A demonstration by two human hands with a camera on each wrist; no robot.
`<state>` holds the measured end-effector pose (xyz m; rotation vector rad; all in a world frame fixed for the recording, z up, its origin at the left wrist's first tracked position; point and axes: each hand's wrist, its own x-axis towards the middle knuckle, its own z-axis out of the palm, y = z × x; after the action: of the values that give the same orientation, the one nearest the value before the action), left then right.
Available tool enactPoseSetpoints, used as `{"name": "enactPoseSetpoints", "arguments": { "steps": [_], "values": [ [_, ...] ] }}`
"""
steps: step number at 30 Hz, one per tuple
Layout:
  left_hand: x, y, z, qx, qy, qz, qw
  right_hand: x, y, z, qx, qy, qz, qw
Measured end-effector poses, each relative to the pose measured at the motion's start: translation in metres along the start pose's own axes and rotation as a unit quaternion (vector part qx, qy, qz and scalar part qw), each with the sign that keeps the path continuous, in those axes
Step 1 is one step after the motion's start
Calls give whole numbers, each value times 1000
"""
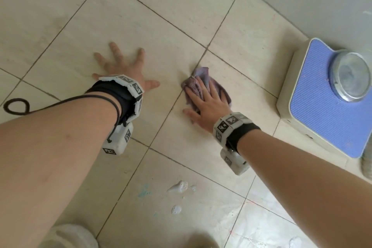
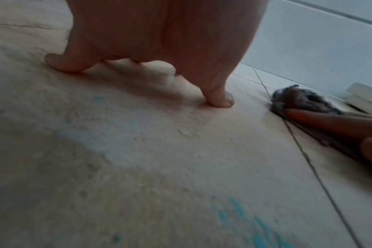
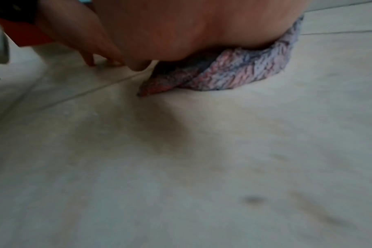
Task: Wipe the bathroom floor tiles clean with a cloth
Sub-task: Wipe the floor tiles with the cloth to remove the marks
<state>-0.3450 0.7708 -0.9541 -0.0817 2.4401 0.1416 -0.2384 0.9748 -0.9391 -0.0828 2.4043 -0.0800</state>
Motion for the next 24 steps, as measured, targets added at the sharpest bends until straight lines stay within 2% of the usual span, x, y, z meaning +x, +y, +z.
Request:
{"name": "enactPoseSetpoints", "arguments": {
  "steps": [4, 8, 11, 15, 24],
  "values": [
    [0, 1, 0, -1, -1, -1, 1000, 22, 25, -20, 48, 13, 76, 996],
    [1, 1, 0, 3, -4, -2, 1000, 62, -8, -47, 126, 54, 133, 982],
    [5, 0, 1, 8, -6, -2, 1000, 62, -28, -46, 103, 54, 90, 989],
    [7, 1, -2, 24, -6, 7, 1000, 29, -30, -12, 41, 39, 24, 998],
    [-7, -19, -4, 66, -14, 52, 996, 32, -35, -9, 64, 45, 46, 996]
  ]
}}
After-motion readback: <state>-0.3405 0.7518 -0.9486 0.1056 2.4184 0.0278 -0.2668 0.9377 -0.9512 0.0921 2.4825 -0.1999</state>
